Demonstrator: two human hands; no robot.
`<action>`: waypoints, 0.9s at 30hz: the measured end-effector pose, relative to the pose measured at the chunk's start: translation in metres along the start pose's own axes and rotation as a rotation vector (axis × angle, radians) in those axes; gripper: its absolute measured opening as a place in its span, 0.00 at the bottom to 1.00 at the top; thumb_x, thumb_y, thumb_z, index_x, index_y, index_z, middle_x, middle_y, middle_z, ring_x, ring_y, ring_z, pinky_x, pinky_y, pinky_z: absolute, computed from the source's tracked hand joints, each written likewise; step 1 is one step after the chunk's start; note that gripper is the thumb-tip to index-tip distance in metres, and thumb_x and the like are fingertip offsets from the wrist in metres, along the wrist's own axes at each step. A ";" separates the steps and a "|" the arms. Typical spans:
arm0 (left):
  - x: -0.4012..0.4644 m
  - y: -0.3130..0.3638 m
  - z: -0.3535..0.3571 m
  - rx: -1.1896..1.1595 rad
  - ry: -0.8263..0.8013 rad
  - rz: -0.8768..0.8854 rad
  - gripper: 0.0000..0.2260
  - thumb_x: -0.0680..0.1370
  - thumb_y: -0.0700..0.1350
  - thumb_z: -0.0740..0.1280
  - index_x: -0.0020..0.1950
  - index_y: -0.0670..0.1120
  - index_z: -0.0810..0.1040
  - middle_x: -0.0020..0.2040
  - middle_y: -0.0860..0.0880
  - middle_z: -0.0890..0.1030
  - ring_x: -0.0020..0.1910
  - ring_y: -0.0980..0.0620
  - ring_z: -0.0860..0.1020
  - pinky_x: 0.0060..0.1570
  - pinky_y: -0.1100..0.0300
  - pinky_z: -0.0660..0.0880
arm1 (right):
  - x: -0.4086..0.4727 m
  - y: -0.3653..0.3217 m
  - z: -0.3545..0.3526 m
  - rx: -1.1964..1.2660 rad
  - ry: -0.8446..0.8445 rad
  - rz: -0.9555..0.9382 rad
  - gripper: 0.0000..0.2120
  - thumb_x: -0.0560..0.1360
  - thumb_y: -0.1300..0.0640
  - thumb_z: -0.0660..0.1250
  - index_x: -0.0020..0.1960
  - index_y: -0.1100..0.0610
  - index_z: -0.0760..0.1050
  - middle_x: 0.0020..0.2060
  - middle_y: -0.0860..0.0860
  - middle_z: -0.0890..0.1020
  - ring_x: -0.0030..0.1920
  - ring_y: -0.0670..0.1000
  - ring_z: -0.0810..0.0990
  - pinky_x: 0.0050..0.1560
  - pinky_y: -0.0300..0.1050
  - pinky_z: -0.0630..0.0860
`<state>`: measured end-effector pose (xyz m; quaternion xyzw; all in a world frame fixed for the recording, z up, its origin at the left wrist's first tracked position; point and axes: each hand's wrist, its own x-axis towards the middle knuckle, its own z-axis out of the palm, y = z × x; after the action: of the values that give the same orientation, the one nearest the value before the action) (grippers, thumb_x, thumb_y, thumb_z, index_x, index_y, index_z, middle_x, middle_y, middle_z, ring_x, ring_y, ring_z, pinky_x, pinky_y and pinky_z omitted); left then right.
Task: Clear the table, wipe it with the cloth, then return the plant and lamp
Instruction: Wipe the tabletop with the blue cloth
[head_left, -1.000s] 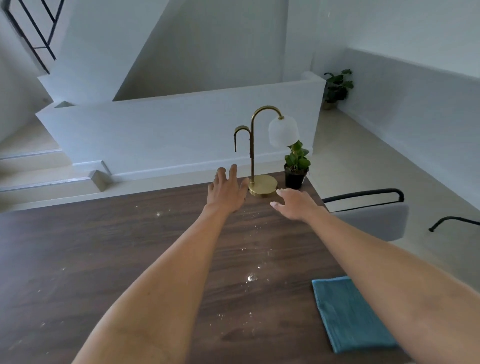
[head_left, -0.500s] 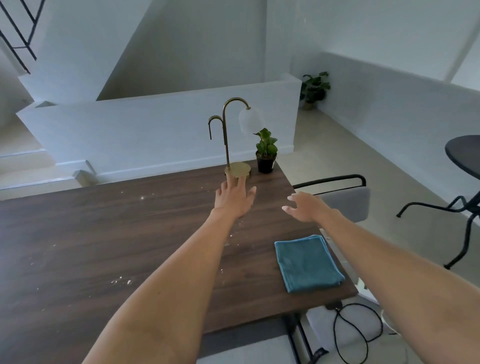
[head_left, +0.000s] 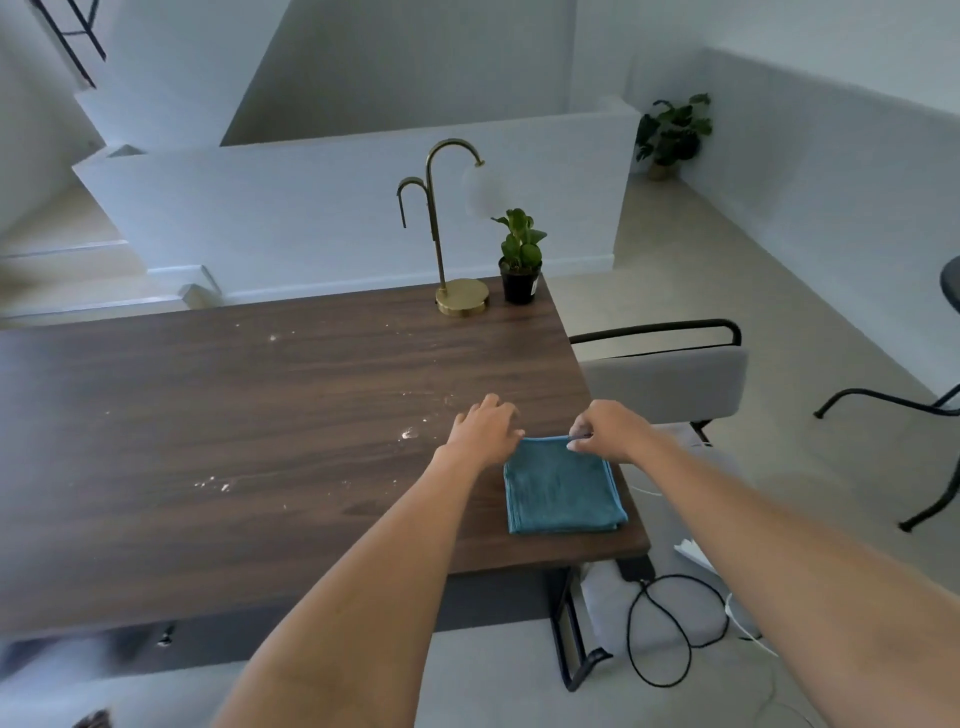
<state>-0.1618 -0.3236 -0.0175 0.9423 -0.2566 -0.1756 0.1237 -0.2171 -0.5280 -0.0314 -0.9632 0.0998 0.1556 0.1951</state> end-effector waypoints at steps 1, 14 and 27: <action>0.000 0.001 0.005 0.002 -0.013 0.015 0.19 0.83 0.50 0.61 0.73 0.46 0.71 0.70 0.45 0.69 0.68 0.43 0.71 0.69 0.44 0.63 | 0.001 0.003 0.004 -0.007 0.016 -0.007 0.13 0.75 0.50 0.74 0.57 0.53 0.85 0.55 0.50 0.85 0.54 0.51 0.83 0.58 0.51 0.79; 0.003 0.011 0.032 0.026 0.009 0.052 0.18 0.81 0.49 0.65 0.72 0.51 0.72 0.65 0.46 0.70 0.66 0.44 0.70 0.67 0.46 0.67 | -0.003 0.016 0.011 0.090 0.147 -0.158 0.05 0.74 0.60 0.76 0.48 0.55 0.83 0.44 0.47 0.74 0.47 0.49 0.77 0.48 0.42 0.73; 0.002 0.031 0.005 -0.101 0.077 0.153 0.14 0.81 0.54 0.64 0.63 0.48 0.73 0.56 0.48 0.70 0.60 0.43 0.72 0.64 0.47 0.67 | -0.002 -0.002 -0.039 0.324 0.217 -0.308 0.05 0.77 0.60 0.70 0.45 0.52 0.78 0.42 0.50 0.82 0.45 0.52 0.81 0.46 0.41 0.75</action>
<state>-0.1758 -0.3509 -0.0128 0.9187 -0.3135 -0.1418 0.1938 -0.2088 -0.5418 0.0037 -0.9343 -0.0040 0.0019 0.3565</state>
